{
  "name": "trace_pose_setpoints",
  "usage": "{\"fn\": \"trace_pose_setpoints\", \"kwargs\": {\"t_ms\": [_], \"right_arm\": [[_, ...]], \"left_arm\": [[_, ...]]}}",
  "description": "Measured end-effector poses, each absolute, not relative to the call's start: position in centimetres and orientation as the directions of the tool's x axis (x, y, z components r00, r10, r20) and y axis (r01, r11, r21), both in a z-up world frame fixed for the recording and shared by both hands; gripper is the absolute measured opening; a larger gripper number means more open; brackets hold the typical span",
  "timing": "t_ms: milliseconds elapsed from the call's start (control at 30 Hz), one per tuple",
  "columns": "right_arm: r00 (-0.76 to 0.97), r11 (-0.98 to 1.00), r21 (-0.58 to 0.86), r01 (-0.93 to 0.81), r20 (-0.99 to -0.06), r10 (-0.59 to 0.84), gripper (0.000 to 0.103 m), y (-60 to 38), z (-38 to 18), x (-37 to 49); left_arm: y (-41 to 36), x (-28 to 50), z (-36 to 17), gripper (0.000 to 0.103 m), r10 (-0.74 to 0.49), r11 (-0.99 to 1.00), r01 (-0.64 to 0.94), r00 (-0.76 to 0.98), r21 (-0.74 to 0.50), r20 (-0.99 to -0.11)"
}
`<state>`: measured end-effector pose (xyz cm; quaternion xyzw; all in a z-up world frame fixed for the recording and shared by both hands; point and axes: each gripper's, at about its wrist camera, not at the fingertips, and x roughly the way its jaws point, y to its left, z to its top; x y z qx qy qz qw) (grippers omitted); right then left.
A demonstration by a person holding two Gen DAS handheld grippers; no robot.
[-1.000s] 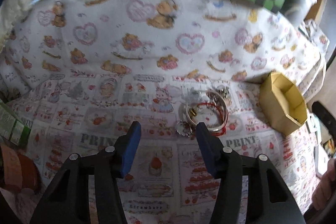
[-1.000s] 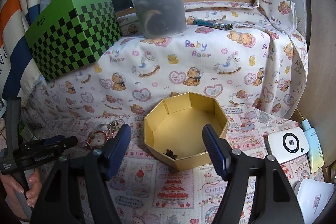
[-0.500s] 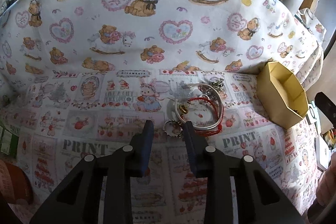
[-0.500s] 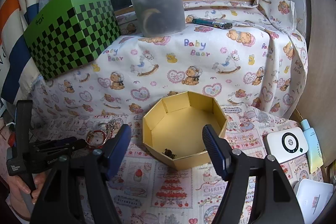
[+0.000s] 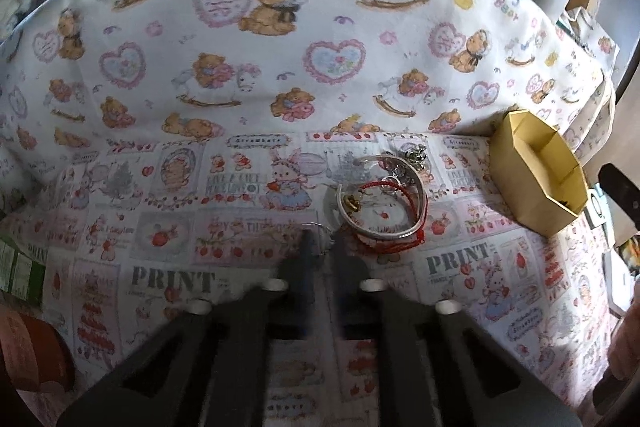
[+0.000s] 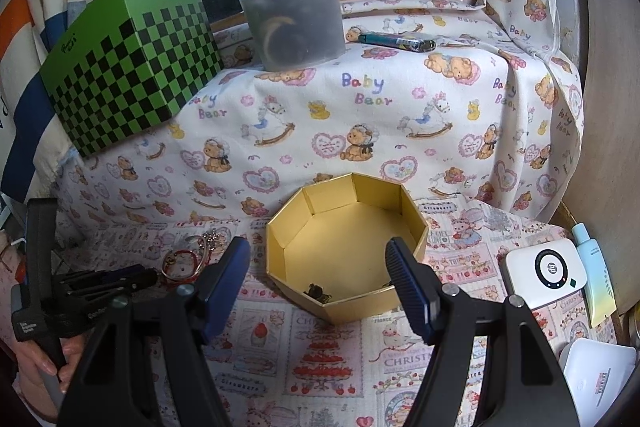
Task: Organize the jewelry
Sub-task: 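Grasp a small silver ring with the left tool and lift it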
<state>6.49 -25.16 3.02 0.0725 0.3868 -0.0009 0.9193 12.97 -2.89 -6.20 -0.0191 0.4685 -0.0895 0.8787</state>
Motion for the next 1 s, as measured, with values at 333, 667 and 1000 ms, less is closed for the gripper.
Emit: {"fn": "trace_pose_setpoints", "kwargs": {"t_ms": [333, 667, 1000], "right_arm": [[0.698, 0.990, 0.131, 0.058, -0.714, 0.054, 0.068, -25.2, 3.0, 6.5], [0.695, 0.991, 0.125, 0.058, -0.718, 0.050, 0.068, -25.2, 2.8, 6.7], [0.709, 0.991, 0.123, 0.045, -0.703, 0.055, 0.068, -25.0, 3.4, 6.3]], "left_arm": [[-2.3, 11.8, -4.8, 0.039, -0.173, 0.984, 0.130, 0.574, -0.120, -0.800], [-2.8, 13.5, -5.9, 0.020, -0.068, 0.995, 0.101, 0.570, -0.013, -0.819], [-1.0, 11.4, -2.8, 0.019, -0.126, 0.992, 0.080, 0.645, -0.097, -0.753]]}}
